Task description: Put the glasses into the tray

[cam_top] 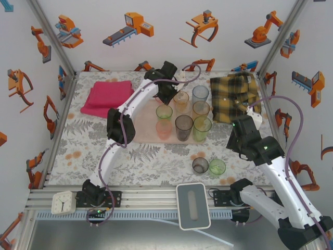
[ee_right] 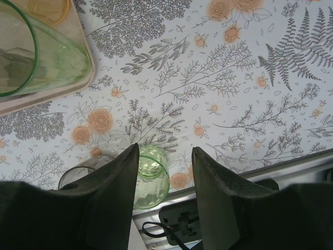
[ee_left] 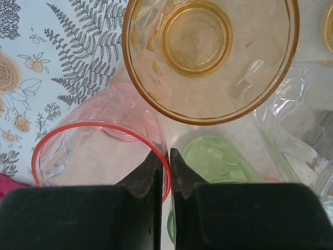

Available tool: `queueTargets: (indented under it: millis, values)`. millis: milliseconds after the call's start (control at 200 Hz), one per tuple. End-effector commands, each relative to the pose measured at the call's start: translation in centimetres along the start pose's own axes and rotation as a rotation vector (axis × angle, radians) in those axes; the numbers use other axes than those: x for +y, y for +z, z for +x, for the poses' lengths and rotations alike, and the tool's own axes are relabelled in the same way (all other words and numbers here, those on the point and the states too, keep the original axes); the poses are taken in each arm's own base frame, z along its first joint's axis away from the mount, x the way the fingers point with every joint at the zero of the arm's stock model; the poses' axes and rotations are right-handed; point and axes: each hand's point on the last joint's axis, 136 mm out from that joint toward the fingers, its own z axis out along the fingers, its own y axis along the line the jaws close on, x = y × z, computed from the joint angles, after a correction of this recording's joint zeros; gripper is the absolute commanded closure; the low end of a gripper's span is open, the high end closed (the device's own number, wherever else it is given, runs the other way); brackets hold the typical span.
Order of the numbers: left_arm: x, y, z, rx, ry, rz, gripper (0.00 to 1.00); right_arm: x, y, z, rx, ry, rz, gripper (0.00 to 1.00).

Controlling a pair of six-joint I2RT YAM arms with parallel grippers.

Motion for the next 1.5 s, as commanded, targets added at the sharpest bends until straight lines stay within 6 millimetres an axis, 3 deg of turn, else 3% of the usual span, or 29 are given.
queueTargets:
  millis: [0, 516, 1006, 1497]
  values:
    - [-1.1, -2.3, -0.4, -0.009, -0.002, 0.028, 0.96, -0.3, 0.1, -0.1, -0.012, -0.004, 0.006, 0.55]
    - [-1.0, -2.0, 0.1, 0.012, 0.013, 0.013, 0.96, -0.1, 0.3, 0.1, -0.007, -0.003, 0.001, 0.55]
    - [-0.8, -1.9, 0.2, 0.019, 0.029, 0.003, 0.79, -0.1, 0.5, 0.1, -0.005, 0.000, -0.001, 0.55]
    - [0.1, -3.0, -0.3, 0.005, 0.057, -0.041, 0.73, 0.0, 0.6, 0.0, -0.005, -0.002, -0.002, 0.55]
